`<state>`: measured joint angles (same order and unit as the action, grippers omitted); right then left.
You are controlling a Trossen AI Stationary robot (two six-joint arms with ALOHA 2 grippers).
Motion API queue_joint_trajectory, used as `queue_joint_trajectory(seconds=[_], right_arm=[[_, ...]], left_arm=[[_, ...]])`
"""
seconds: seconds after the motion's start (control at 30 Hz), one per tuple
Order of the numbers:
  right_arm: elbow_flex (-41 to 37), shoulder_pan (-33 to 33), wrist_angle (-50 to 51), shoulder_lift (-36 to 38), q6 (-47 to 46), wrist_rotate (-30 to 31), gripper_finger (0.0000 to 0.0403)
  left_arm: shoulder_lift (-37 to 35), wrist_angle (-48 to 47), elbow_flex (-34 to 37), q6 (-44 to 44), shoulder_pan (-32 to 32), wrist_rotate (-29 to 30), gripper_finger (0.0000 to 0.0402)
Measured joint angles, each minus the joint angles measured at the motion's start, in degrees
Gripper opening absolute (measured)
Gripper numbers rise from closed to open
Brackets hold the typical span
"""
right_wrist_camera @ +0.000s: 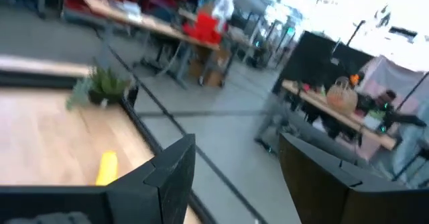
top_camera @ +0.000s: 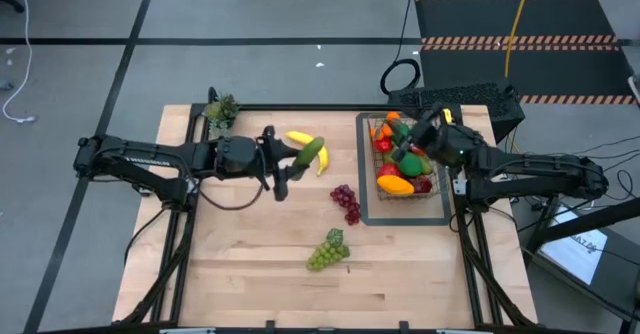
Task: Build produce basket
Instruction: Put the cucumber into the gold wire basket
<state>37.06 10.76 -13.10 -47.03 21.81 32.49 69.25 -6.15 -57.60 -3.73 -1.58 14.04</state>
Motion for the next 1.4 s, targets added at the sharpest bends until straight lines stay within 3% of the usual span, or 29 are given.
queue_joint_trajectory(seconds=[0.23, 0.33, 0.47, 0.67, 1.03, 1.4], right_arm=[[0.00, 0.00, -8.28, -0.24, 2.17, -7.92, 0.0208], [0.00, 0.00, -11.65, -0.92, 2.99, -10.85, 0.0208], [0.00, 0.04, -16.13, -2.85, 2.91, -13.33, 0.0208], [0.00, 0.04, -22.51, -8.60, 0.00, -15.07, 0.0208], [0.00, 0.02, -33.83, -20.84, -8.99, -29.85, 0.0208], [0.00, -0.13, -41.39, -28.26, -14.82, -32.90, 0.0208]], left_arm=[[0.00, -0.16, 0.00, -21.11, 0.00, -2.14, 0.0166], [0.00, -0.15, 0.00, -24.92, -0.40, -3.01, 0.0166], [0.00, -0.07, 0.00, -17.51, -0.45, -2.98, 0.0166], [0.00, 0.34, 0.00, -5.56, -0.39, 1.78, 0.0166], [0.51, 4.72, -0.04, 7.21, -0.31, 4.55, 0.0166], [4.00, 8.13, -0.13, 9.11, 1.94, 4.32, 0.0166]])
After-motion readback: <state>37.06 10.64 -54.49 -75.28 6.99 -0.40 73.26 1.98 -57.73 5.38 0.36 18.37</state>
